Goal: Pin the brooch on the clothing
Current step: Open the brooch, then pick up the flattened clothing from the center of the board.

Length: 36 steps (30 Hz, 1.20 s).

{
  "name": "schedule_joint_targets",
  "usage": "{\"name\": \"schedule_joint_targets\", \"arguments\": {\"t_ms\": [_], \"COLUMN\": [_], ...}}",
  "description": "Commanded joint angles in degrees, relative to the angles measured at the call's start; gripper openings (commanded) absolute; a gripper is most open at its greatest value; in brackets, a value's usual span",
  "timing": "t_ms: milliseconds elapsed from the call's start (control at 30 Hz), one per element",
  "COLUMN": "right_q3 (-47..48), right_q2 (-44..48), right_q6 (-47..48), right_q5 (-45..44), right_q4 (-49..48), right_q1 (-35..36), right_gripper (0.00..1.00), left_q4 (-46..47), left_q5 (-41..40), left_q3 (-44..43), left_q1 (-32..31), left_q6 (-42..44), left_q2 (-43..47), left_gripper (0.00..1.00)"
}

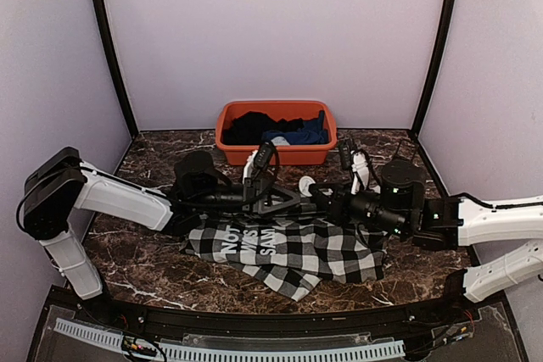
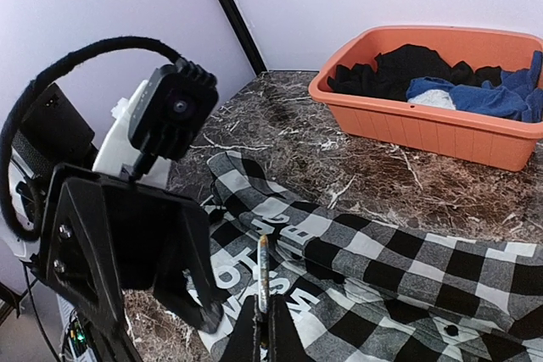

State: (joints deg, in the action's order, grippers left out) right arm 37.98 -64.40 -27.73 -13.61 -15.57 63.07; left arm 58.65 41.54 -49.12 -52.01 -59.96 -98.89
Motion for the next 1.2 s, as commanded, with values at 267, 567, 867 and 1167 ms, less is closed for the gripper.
{"name": "schedule_joint_targets", "arguments": {"t_ms": [267,567,867,1167], "right_q3": [12.07,21.53,35.86,42.34], "right_q2": [-4.49,-14.88,-30.83,-42.41], "right_q6": [-2.88,-12.39,-22.13,-30.33], "right_q5": [-9.89,-2.27,18.69,34.6], "right_q4": [22.88,26.29,30.41,30.65], "right_q1": [-0.18,-2.26,-7.71,-12.29], "right_gripper": [0.0,0.0,0.0,0.0], "left_q4": [-57.0,-76.95,-82.27,-78.01], "left_q5": [-23.96,-32.2,-32.37,-28.87], "left_q3": [-0.09,-9.45,-10.15,-5.78], "left_q1": [10.56,14.73,17.0,17.23], "left_q6": [36.96,57.54,80.77,91.15], "left_q2": [28.14,24.04,22.1,17.2], "left_gripper": [0.98,0.99,0.98,0.74]}}
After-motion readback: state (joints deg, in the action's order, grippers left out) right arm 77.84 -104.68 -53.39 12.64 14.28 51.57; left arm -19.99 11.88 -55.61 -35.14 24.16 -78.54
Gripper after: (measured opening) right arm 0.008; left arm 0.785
